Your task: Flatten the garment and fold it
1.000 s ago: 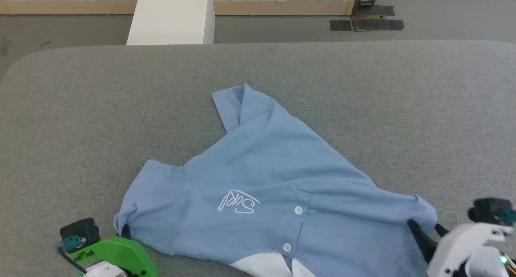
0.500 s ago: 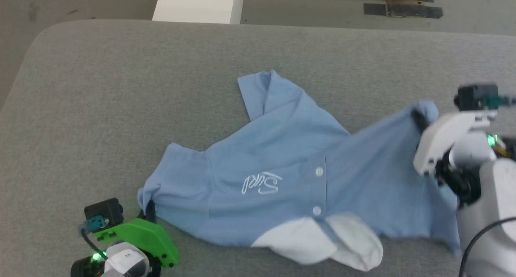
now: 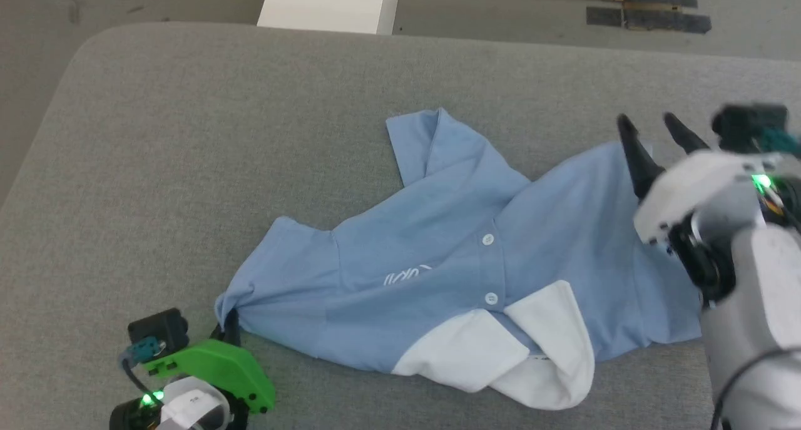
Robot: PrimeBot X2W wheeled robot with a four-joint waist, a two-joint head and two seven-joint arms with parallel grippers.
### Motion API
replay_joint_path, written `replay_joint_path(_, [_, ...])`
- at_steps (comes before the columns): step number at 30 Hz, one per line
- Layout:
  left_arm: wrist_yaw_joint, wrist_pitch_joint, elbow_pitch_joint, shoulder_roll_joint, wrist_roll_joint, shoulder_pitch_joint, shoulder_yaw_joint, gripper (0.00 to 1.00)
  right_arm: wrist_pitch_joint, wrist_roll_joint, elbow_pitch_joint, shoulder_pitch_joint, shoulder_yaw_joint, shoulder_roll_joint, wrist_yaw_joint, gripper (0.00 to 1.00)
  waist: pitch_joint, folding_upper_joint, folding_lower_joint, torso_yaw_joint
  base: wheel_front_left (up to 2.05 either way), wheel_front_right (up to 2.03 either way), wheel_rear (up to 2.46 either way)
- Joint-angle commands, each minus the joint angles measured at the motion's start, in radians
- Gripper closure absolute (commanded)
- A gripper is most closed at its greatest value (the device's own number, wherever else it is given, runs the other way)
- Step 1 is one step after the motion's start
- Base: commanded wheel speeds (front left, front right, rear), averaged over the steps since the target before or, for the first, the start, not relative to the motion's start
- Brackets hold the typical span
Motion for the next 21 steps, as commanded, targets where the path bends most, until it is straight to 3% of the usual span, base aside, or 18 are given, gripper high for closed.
replay_joint_path(1, [0.011, -0.01, -0.001, 0.006, -0.004, 0.013, 0.011, 1.0, -0.027, 0.011, -0.033, 0.054, -0.01, 0.003, -0.002, 0.0, -0.026, 0.0, -0.0001, -0.017, 0.0, 0.0, 0.0])
replay_joint_path(6, [0.029, -0.014, -0.024, 0.027, -0.007, 0.038, 0.039, 1.0, -0.103, 0.021, -0.219, 0.286, -0.072, 0.021, -0.002, 0.0, -0.043, 0.0, -0.0001, -0.042, 0.0, 0.0, 0.0])
replay_joint_path(11, [0.036, -0.005, -0.045, 0.039, -0.012, 0.048, 0.047, 1.0, -0.059, -0.016, -0.312, 0.461, -0.178, 0.068, -0.002, 0.0, -0.048, 0.0, -0.0001, -0.055, 0.0, 0.0, 0.0])
replay_joint_path(21, [0.038, 0.011, -0.06, 0.039, -0.016, 0.046, 0.032, 1.0, 0.103, -0.004, -0.254, 0.491, -0.236, 0.091, -0.002, 0.0, -0.03, 0.0, -0.0001, -0.053, 0.0, 0.0, 0.0])
